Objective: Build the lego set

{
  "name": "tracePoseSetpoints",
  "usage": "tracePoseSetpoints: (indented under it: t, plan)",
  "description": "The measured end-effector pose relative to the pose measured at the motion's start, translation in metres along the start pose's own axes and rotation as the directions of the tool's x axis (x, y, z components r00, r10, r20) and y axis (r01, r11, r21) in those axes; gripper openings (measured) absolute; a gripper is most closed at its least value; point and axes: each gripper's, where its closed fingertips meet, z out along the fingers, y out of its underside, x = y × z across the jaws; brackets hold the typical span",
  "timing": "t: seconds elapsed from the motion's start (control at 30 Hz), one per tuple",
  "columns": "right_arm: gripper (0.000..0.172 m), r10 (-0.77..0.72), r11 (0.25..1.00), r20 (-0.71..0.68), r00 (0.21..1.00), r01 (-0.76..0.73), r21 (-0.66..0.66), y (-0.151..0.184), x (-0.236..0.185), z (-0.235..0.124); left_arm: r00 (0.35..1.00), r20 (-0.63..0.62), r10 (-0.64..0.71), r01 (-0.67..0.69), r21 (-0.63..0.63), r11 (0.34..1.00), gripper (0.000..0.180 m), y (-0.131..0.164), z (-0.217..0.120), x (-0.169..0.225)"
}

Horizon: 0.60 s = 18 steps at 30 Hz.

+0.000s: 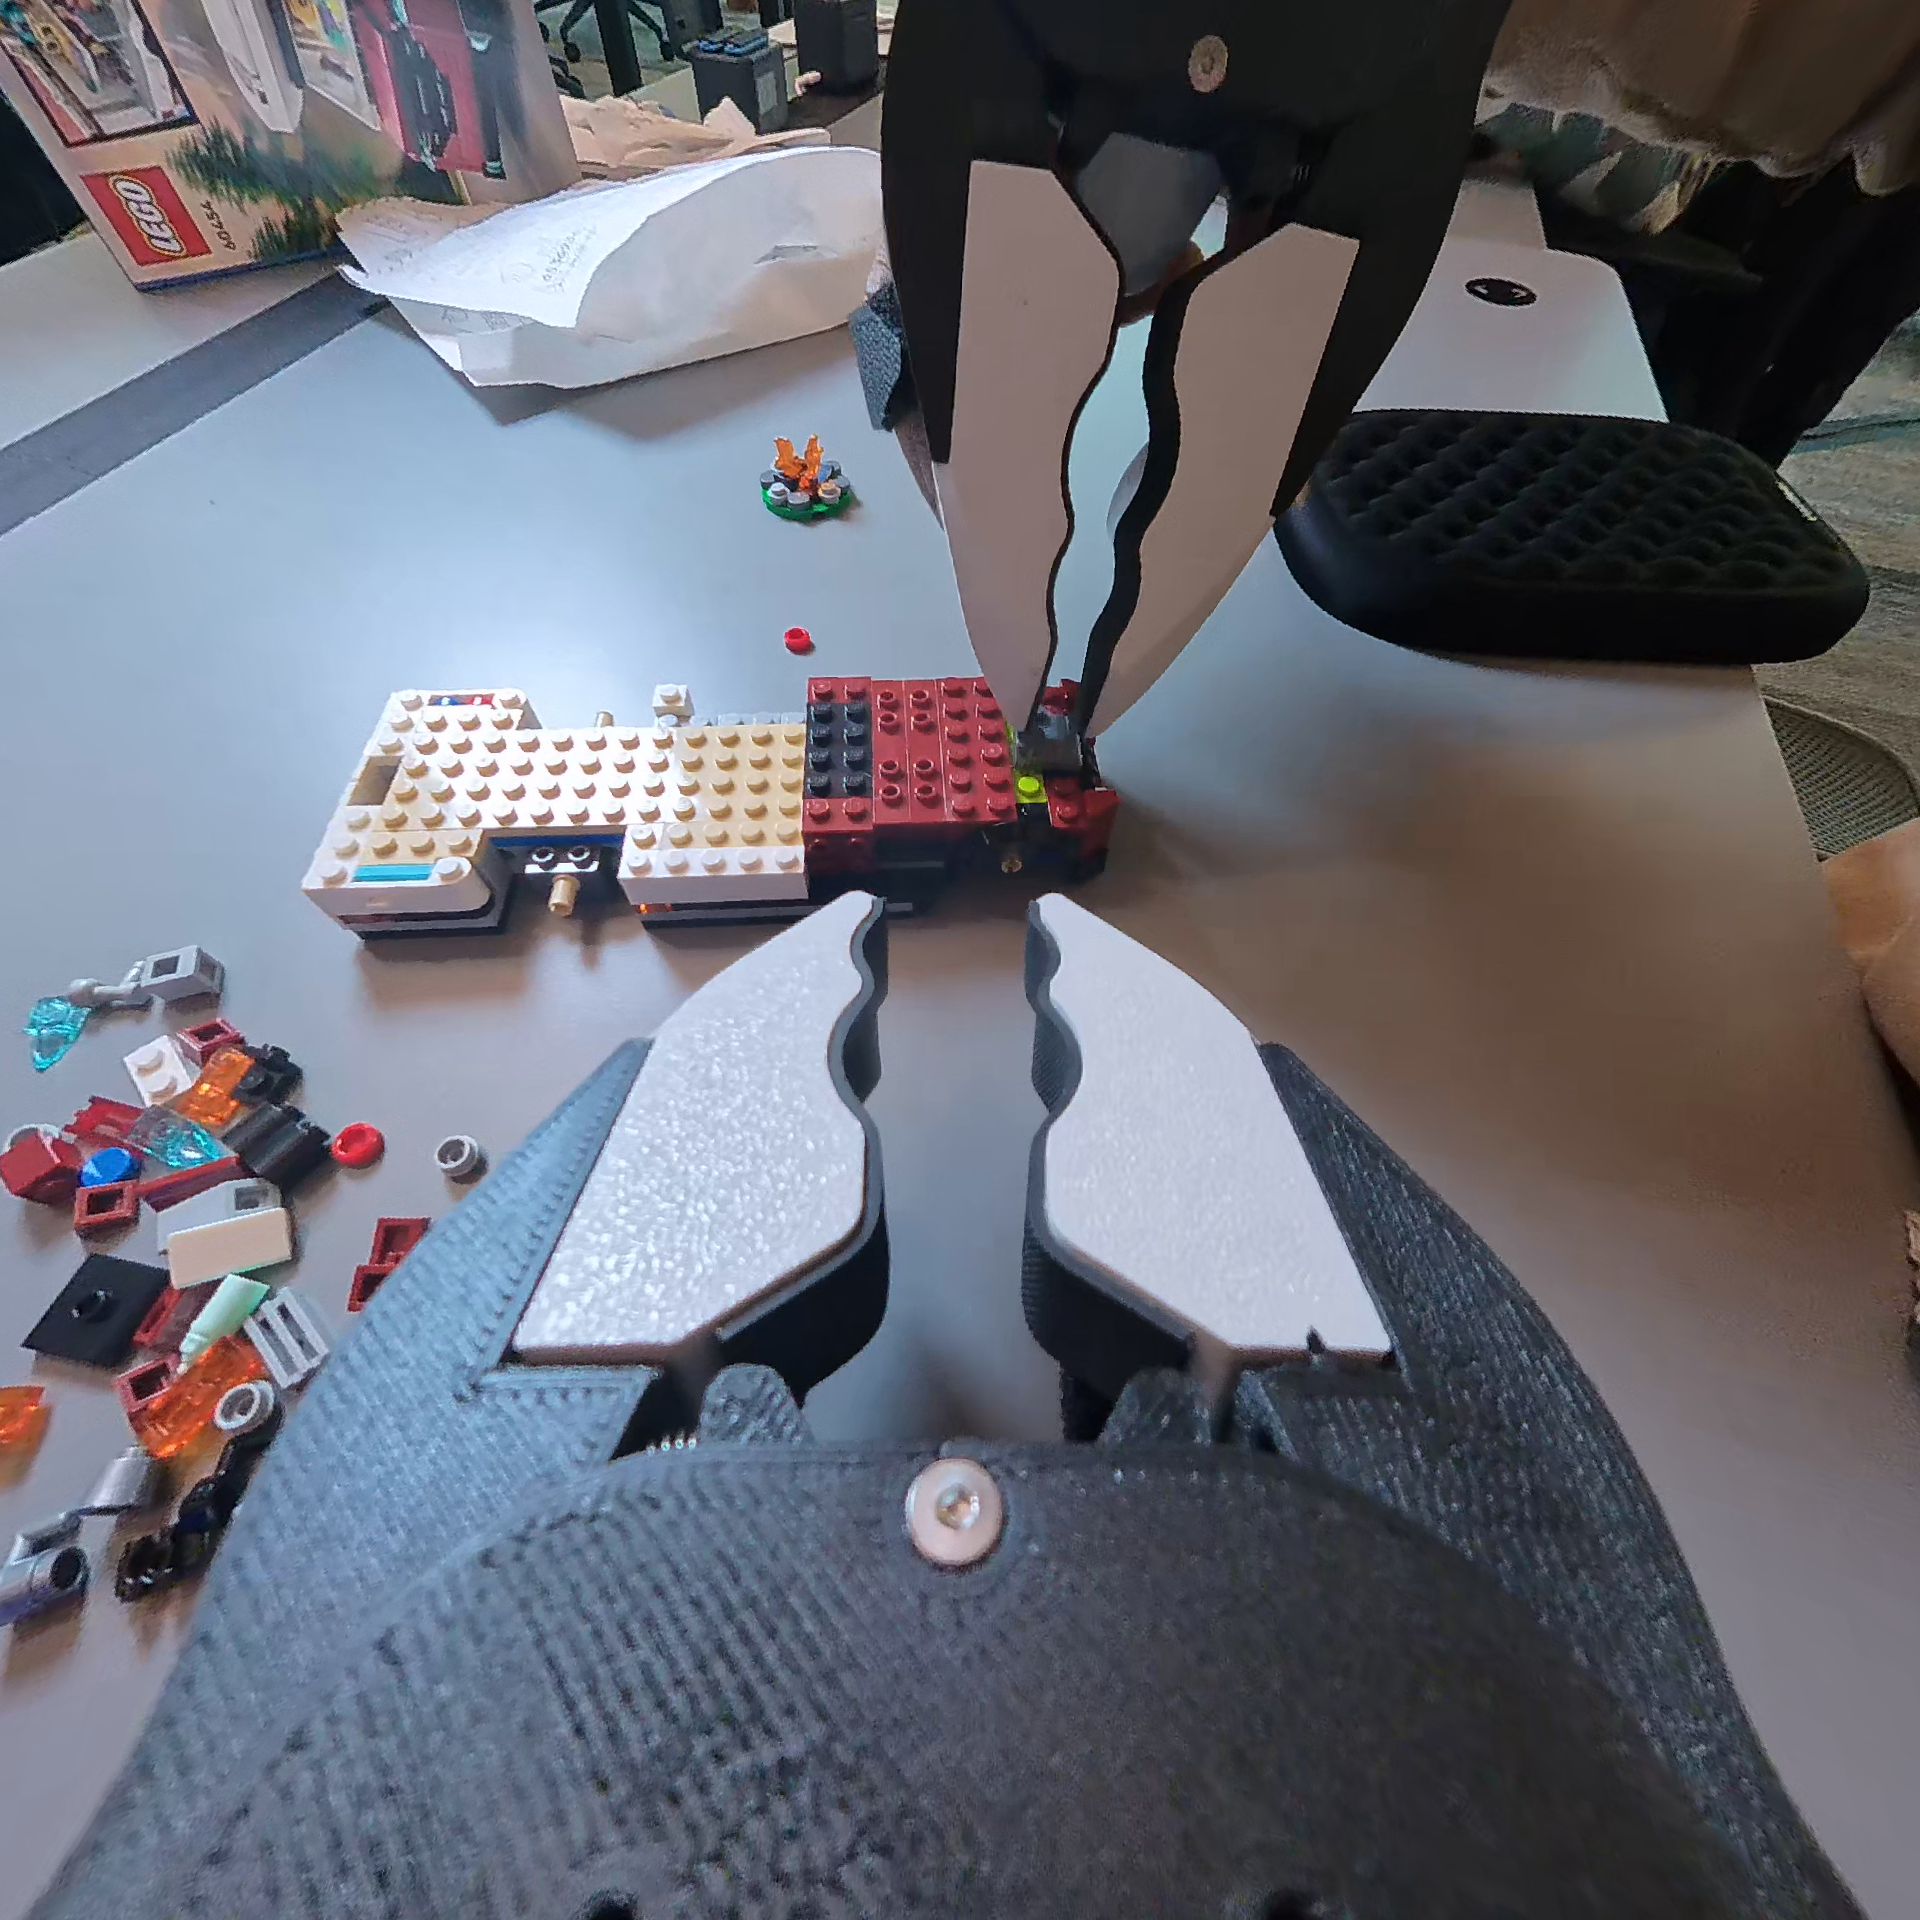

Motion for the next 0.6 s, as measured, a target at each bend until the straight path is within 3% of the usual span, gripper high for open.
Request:
tracePoseSetpoints:
  t: [0.6]
  plan:
    - [0.008, -0.026, 0.999, 0.028, 0.999, 0.026, -0.022, 0.0019, 0.0017, -0.0001, 1.000, -0.016, -0.001, 0.001, -0.005, 1.000, 0.024, 0.0014, 0.0005, 0.0021]
